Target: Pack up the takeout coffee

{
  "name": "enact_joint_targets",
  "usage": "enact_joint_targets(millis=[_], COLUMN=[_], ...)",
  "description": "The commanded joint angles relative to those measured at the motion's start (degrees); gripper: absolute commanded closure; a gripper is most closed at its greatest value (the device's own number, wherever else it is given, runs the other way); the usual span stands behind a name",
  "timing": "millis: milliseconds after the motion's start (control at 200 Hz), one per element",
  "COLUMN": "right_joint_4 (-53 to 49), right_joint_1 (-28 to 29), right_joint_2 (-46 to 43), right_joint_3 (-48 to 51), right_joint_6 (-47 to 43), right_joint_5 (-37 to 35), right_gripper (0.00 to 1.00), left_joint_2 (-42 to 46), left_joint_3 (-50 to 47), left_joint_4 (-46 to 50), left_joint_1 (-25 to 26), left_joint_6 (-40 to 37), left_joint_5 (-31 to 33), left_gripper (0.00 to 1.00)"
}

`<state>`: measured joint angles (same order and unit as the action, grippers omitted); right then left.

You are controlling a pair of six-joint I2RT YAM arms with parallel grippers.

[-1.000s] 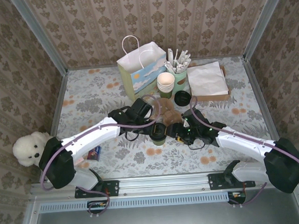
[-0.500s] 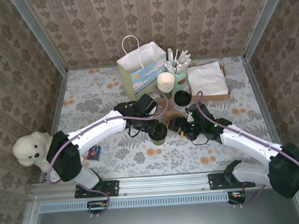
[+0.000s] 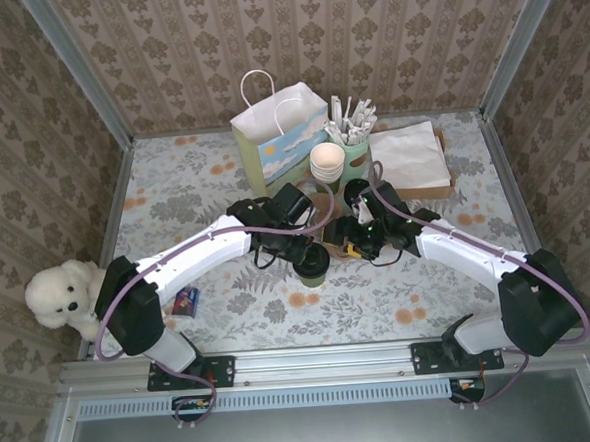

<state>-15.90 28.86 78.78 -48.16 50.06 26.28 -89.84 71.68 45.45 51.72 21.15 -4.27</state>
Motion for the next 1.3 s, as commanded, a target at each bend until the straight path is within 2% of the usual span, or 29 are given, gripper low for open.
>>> enact_joint_targets(millis=[0,365,670,780,890,1055,1150,1295], right_joint_4=[-2.8,0.3,1.0,1.5,-0.3,-0.3,-2.5,-1.3], right_joint_1=[0.3,1.8,3.0,3.1,3.1,3.1,3.0,3.1], right_joint_2=[2.3,4.4,5.6,5.3,2.2,-2.2,-0.9,4.1], right_joint_3=[-1.3,3.9,7.6,6.5,3.0,1.3,0.1,-0.9], right_joint_6=[-1.7,1.2,3.2,3.8,2.7,0.0,-0.6,1.0], right_joint_5=[2.0,0.9,-3.5,-2.7,-4.8,-6.6,-6.2,-1.7], right_gripper=[0.25,0.21,0.21,0.21,0.21,0.19,0.17,0.14], left_joint_2=[-3.2,-3.3,-3.0,-3.7,-2.6,-1.0,-0.5,-0.6], left_joint_3=[-2.4,-5.8,-17.3,-14.8,-12.1,-10.3,-10.1,-9.2], left_joint_4=[3.8,1.5,-6.1,-3.3,-1.2,-0.7,-1.1,-0.5], left_joint_1=[0.4,0.5,0.5,0.5,0.4,0.3,0.4,0.4], left_joint_6=[0.3,3.2,10.5,9.7,8.6,8.1,7.0,6.5], left_joint_5=[-0.4,-2.2,-6.5,-5.0,-2.6,-2.7,-2.2,-2.0], left_gripper=[1.00,1.00,1.00,1.00,1.00,1.00,1.00,1.00])
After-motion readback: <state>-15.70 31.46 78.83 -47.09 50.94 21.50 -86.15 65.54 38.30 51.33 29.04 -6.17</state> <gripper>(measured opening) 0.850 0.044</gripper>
